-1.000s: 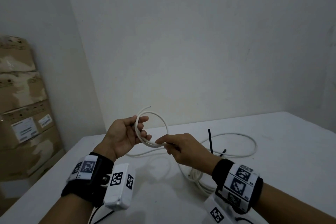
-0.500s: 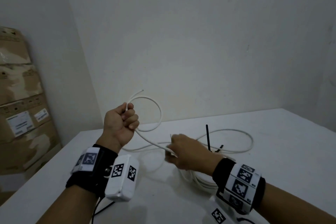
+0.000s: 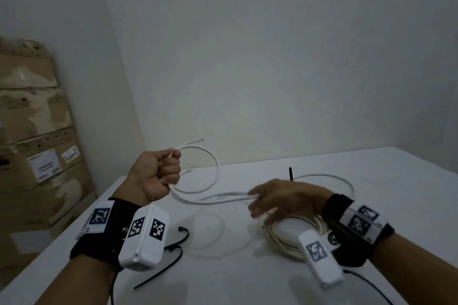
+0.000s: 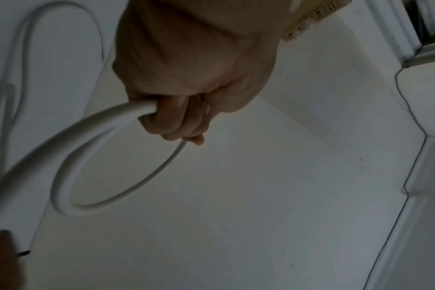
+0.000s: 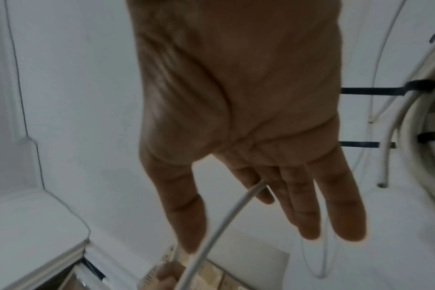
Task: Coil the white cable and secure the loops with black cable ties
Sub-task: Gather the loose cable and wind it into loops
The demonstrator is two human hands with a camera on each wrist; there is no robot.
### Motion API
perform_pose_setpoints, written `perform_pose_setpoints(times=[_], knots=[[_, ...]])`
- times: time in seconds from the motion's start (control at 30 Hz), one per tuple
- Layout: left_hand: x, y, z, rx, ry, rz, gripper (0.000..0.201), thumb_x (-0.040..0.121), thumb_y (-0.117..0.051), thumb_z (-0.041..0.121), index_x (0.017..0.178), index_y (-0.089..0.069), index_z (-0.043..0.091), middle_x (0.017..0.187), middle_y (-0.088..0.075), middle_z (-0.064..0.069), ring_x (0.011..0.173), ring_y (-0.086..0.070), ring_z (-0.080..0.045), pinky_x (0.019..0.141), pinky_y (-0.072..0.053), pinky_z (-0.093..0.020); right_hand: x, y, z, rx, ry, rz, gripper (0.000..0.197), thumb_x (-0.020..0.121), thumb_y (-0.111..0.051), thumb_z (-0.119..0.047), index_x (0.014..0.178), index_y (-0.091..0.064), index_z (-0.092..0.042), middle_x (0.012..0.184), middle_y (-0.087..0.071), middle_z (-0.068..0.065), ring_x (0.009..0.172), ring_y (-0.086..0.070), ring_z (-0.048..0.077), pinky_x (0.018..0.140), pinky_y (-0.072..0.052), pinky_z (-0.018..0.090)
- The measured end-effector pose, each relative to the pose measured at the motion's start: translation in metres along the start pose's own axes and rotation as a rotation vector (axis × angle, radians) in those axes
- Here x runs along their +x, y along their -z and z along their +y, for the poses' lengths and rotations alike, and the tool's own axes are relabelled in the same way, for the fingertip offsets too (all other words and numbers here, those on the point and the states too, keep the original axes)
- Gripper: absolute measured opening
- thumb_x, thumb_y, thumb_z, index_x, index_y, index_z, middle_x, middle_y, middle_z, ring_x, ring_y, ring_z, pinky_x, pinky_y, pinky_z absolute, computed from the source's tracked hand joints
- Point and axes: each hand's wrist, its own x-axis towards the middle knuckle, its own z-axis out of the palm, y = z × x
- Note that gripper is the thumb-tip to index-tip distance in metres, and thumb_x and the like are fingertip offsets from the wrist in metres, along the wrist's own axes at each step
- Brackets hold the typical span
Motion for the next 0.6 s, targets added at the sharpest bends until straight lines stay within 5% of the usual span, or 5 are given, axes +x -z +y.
perform_pose_setpoints(times=[0.13,0.23,0.33,0.43,0.6], knots=[[-0.005,0.007,-0.006,0.012,0.039,-0.059,0.01,0.081,-0.047,0.016,0.072,-0.044,0.013,0.038,-0.027,0.007,0.044,-0.004,-0.005,0.026,-0.016,-0.017,-0.003,0.009,-0.018,0.203,0.215,0.169,0.036,0.086,-0.066,-0.031,0.109,-0.063,-0.003,0.098,-0.065,0.012,0.089,-0.066,0.02,0.07,-0.056,0.033],[-0.005,0.007,-0.013,0.0,0.064,-0.192,0.035,0.055,-0.085,0.011,0.067,-0.053,0.01,0.038,-0.028,0.007,0.041,-0.006,-0.006,0.026,-0.018,-0.016,-0.001,0.004,-0.027,0.08,0.345,0.377,0.015,0.088,-0.059,-0.003,0.103,-0.061,-0.004,0.083,-0.061,0.01,0.066,-0.062,0.016,0.054,-0.049,0.025],[-0.005,0.002,-0.019,0.017,0.083,-0.299,0.049,0.032,-0.095,0.009,0.062,-0.057,0.009,0.038,-0.029,0.007,0.038,-0.007,-0.008,0.026,-0.019,-0.016,0.002,-0.003,-0.027,0.037,0.402,0.426,0.034,0.086,-0.05,0.01,0.111,-0.041,-0.011,0.083,-0.061,0.01,0.06,-0.059,0.019,0.047,-0.047,0.026],[-0.007,-0.009,-0.029,0.033,0.099,-0.341,0.039,0.049,-0.091,0.015,0.064,-0.055,0.009,0.037,-0.03,0.007,0.037,-0.007,-0.008,0.027,-0.019,-0.014,0.005,-0.001,-0.026,0.093,0.469,0.465,0.039,0.086,-0.049,0.013,0.114,-0.036,-0.01,0.092,-0.066,0.012,0.062,-0.061,0.021,0.048,-0.049,0.028],[-0.006,-0.021,-0.041,0.131,0.097,-0.252,0.025,0.084,-0.046,0.023,0.064,-0.051,0.01,0.036,-0.026,0.008,0.036,-0.006,-0.007,0.03,-0.015,-0.013,0.007,-0.001,-0.029,0.077,0.544,0.437,0.023,0.089,-0.057,0.004,0.108,-0.062,-0.01,0.094,-0.071,0.014,0.063,-0.066,0.025,0.047,-0.051,0.027]])
